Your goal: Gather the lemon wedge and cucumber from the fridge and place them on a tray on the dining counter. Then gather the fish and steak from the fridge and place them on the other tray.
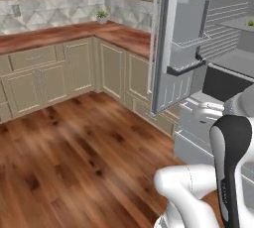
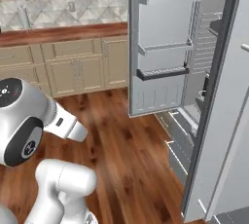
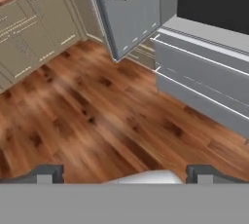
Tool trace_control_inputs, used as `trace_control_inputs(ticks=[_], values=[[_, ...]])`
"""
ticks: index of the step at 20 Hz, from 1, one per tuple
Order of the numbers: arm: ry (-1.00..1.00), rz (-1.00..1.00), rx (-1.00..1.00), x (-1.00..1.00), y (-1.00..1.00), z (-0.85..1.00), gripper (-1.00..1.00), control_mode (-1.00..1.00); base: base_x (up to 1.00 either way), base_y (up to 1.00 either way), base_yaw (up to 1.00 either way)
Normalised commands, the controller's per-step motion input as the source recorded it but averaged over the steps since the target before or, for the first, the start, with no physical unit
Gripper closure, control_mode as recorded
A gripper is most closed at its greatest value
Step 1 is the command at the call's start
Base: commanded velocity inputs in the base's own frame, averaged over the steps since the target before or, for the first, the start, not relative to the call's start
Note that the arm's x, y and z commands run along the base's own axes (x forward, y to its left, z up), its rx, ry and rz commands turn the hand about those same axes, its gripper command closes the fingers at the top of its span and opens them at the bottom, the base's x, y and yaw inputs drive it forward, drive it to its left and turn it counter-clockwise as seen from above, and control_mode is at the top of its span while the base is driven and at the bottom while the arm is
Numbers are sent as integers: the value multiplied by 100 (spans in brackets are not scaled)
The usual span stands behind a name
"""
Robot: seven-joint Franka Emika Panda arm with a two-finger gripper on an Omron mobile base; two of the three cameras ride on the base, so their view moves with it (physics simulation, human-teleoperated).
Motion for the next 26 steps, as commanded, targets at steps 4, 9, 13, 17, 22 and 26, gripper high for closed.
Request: trace_control_inputs(ticks=[4, 9, 13, 17, 22, 26], values=[[0, 0, 0, 0, 0, 0, -100, 100, 53, -4, -39], [0, 0, 0, 0, 0, 0, -100, 100, 25, -10, -40], [0, 0, 0, 0, 0, 0, -100, 100, 44, 5, -43], [0, 0, 0, 0, 0, 0, -100, 100, 58, 8, -43], [0, 0, 0, 0, 0, 0, -100, 100, 57, 11, -43], [0, 0, 0, 0, 0, 0, -100, 100, 57, 12, -44]])
